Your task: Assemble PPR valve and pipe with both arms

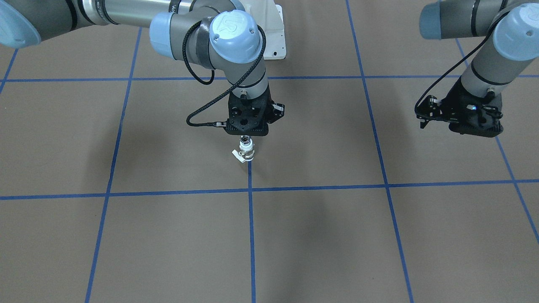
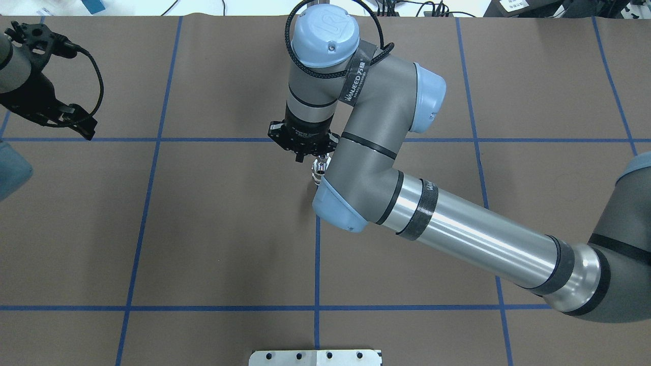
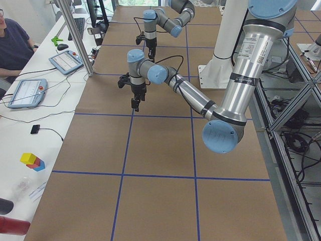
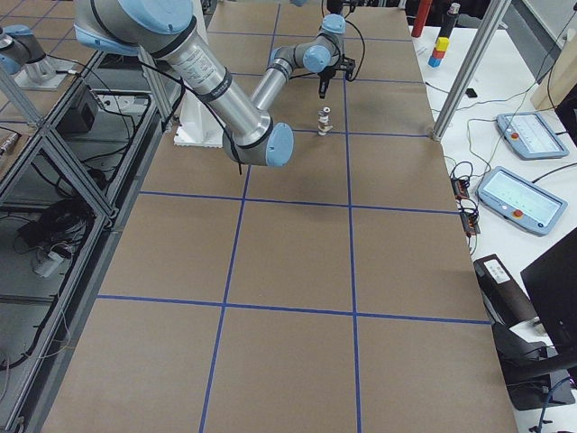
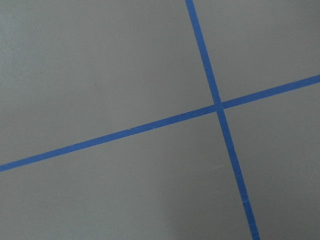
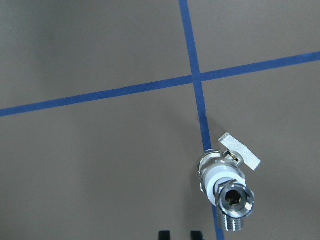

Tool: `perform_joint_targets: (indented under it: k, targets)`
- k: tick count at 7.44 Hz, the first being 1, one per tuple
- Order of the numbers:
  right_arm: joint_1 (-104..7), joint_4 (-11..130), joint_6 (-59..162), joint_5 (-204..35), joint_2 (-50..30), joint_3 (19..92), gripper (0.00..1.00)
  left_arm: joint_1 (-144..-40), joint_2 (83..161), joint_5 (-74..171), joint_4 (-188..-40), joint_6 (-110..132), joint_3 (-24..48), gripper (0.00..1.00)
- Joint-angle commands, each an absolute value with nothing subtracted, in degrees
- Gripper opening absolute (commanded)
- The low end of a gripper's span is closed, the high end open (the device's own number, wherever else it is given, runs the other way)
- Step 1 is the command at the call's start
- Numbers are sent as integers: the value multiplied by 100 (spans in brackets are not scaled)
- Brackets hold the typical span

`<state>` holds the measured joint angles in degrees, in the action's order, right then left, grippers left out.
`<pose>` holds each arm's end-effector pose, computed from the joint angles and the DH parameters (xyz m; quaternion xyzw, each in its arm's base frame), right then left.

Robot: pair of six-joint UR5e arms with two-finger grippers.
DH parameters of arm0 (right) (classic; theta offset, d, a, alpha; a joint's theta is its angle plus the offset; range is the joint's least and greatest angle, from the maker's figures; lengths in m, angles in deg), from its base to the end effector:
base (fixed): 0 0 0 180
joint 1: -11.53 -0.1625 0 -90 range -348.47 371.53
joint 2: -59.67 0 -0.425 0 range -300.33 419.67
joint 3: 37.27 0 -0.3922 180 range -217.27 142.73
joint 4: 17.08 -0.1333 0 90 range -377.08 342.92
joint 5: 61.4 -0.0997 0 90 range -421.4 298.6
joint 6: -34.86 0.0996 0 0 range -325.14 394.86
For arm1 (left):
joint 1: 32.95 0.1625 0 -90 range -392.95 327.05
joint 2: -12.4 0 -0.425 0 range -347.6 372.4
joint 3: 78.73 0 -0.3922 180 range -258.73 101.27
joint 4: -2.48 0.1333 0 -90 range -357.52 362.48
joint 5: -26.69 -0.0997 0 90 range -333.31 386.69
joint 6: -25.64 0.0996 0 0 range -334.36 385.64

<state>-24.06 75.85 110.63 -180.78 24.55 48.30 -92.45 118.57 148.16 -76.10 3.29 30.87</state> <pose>-0.5434 -0.4928 0.0897 -0.0463 -0.4512 0.0637 0.8889 0.2154 -0.5259 0.3777 0.0638 0.3277 0.1239 0.9344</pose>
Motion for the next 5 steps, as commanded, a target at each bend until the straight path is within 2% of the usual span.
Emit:
perform_joint_targets:
  k: [1, 3, 5]
  targets:
    - [-2616, 7774, 11158, -18102, 2320, 5411, 99, -9254, 11857, 14816, -7610, 341, 3131, 100]
    - [-3316, 7969, 10976, -18573, 1673, 6140, 100, -9307, 11857, 14816, -7610, 341, 3140, 100]
    - [-4151, 8266, 9656, -18936, 812, 6389, 100, -9394, 11823, 14816, -7610, 454, 3149, 100]
